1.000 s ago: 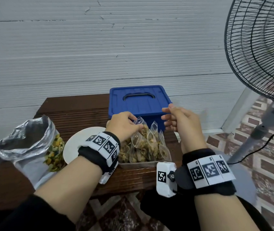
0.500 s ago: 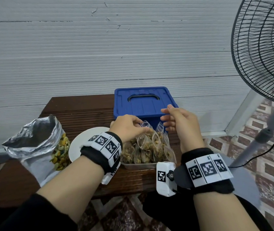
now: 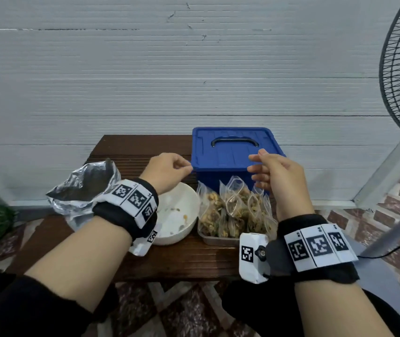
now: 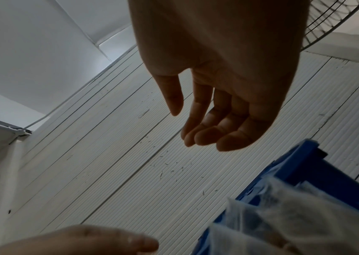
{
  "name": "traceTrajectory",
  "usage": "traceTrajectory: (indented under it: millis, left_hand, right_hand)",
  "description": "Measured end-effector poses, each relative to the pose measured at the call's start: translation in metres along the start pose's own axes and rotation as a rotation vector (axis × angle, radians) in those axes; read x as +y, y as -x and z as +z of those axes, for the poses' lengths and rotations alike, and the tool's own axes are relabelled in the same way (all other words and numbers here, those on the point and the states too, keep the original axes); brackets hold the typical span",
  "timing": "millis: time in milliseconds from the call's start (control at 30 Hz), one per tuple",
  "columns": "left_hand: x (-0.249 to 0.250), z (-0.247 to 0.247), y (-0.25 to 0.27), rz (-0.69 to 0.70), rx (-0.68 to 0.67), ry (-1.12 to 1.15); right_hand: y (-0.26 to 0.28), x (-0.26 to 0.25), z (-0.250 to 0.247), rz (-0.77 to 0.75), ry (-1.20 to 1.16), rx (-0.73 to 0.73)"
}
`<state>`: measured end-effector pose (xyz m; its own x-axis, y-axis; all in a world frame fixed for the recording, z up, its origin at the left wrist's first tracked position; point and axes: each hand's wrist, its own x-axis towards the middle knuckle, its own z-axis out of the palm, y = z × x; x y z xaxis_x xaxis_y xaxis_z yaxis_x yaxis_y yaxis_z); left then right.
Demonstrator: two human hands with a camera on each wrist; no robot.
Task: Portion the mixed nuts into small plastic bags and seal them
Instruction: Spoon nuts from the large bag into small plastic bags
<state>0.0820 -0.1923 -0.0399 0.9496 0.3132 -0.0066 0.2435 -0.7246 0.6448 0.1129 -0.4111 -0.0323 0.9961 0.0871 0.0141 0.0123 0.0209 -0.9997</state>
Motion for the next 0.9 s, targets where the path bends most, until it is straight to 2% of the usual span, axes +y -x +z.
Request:
traceTrajectory:
  millis: [67,200,433,567,733,900]
  left_hand:
    - [-0.019,-0.005,0.001,-0.072,-0.084,-0.1]
    - [-0.046,0.01,0.007,-0.169,-0.344,-0.263]
    - [-0.069,0.043,0.006,-0.195,-0.488,-0.391]
    - [-0.074,0.049,0.007,-0.15,-0.431,-0.447]
    - [-0.082,0.051,0.007,-0.207,-0.356,-0.291]
    - [-0.078,0.042,0.003,-0.213,-0.202,-0.161]
  right_hand:
    - [0.0,-0.002,0.008,-0.004,0.005,-0.022]
    - [0.001,-0.003,0.026,-0.023,0.022,-0.057]
    - [0.002,0.0,0.047,-0.035,0.081,-0.113]
    - [0.002,0.003,0.053,-0.027,0.113,-0.128]
    - [-0.001,0.005,0.061,-0.021,0.129,-0.14]
    - [-0.002,0.007,0.067,-0.012,0.147,-0.153]
